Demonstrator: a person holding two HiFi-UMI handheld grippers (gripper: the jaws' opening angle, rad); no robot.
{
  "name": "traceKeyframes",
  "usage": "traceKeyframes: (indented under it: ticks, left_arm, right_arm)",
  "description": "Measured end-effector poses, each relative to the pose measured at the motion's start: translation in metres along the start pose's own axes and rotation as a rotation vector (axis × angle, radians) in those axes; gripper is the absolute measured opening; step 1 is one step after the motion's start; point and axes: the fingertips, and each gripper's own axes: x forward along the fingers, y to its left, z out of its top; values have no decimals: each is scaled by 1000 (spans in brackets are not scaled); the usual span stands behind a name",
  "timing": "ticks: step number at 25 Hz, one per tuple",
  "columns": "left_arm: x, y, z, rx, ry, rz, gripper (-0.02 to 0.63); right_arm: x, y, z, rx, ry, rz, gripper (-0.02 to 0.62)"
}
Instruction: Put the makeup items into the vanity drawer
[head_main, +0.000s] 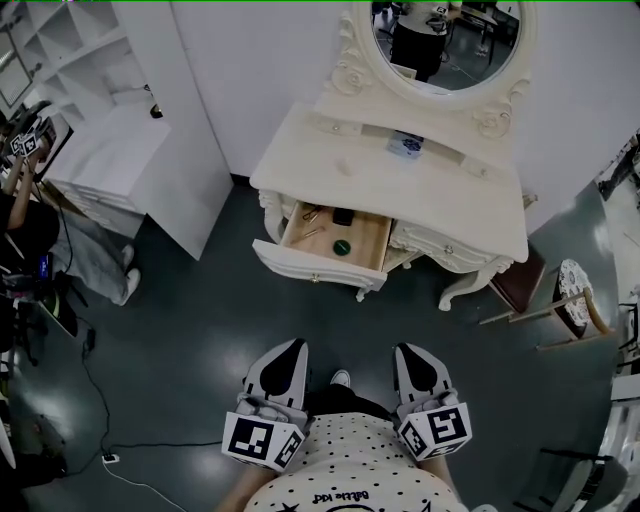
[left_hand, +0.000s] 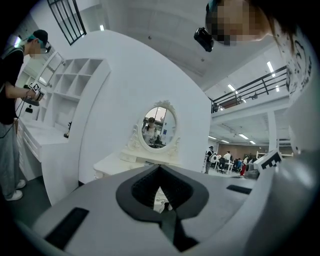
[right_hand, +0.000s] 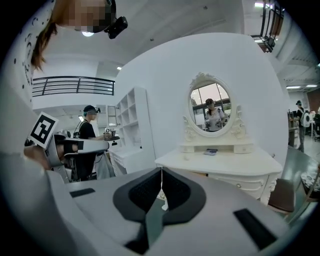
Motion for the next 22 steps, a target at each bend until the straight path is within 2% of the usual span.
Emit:
traceKeyframes:
  ticks: [12, 22]
  left_arm:
    - [33, 0, -2, -6, 13, -13, 9]
    - [79, 46, 15, -12, 34, -86, 9]
  right_arm:
    - [14, -22, -1, 3, 20, -10, 9]
    - [69, -27, 19, 21, 2, -88, 9]
